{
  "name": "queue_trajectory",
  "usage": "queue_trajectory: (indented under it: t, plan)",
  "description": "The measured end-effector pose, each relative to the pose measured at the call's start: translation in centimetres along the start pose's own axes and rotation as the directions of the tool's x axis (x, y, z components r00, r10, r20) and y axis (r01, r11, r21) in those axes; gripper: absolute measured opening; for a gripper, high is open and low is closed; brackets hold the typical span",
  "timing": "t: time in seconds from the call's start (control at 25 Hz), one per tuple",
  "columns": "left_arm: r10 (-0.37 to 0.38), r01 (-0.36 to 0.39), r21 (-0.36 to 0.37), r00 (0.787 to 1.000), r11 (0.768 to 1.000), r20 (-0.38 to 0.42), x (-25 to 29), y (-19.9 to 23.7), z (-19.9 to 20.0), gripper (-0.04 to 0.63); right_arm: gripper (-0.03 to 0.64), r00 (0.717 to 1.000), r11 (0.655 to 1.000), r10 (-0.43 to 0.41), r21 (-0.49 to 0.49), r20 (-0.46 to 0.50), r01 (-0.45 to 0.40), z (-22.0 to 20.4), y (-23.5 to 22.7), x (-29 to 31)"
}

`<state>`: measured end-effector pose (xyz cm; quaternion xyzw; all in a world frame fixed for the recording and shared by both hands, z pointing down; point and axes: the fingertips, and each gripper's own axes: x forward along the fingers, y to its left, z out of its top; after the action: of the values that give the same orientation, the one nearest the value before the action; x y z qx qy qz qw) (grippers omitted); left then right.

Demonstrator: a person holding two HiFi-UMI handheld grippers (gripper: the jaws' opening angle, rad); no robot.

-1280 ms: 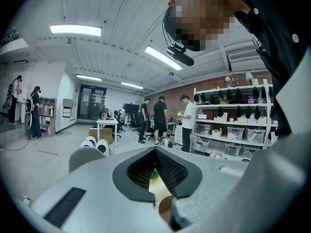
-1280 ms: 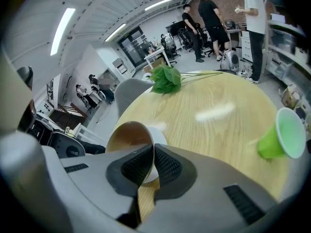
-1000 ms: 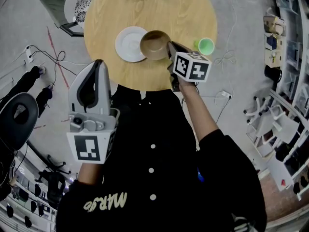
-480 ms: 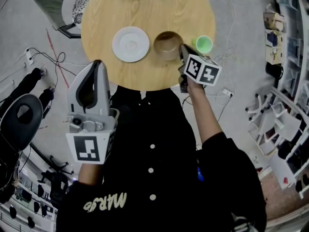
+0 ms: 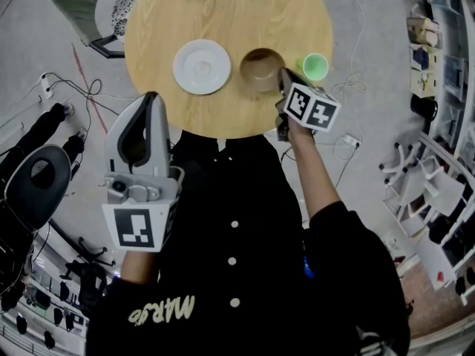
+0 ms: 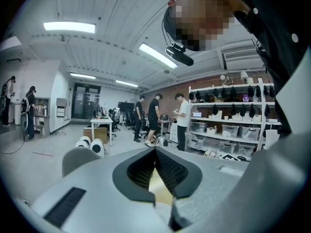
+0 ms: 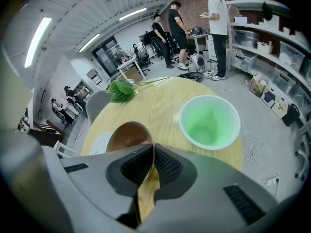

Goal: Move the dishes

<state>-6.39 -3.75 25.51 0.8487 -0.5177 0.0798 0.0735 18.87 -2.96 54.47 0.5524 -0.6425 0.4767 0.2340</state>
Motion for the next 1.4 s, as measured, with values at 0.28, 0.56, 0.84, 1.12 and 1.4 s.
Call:
queue_trajectory:
  t: [0.28,0.56,0.84,1.12,1.4]
  plan:
    - [-0.003,0.003,0.002,1.0,1.0,-0.006,-0.2,-0.2,-0.2,0.003,0.011,1.0,0.999,-0.017,0.043,0.007,0.017,-0.5,-0.9,0.2]
    - [-0.013,0.013,0.007,1.0,1.0,-0.004,-0.2,-0.5,-0.1,0.003,0.018,1.0,0.999,-0.023,0.042,0.019,0.022,-0.5,-1.2,0.4]
    - [-0.015,0.015,0.011,1.0,1.0,-0.001,-0.5,-0.8,0.0,0.003,0.018,0.999,0.999,-0.024,0.044,0.028,0.023,-0.6,-1.4,0.4]
    - [-0.02,0.02,0.018,1.0,1.0,0.0,-0.9,-1.2,0.1,0.003,0.053,0.999,0.999,-0.013,0.034,0.044,0.011,-0.7,-1.3,0.0]
    - [-0.019,0.019,0.019,1.0,1.0,0.004,-1.1,-1.6,0.4,0.003,0.108,0.998,1.0,-0.017,0.021,0.063,0.016,-0.8,-1.2,-0.6]
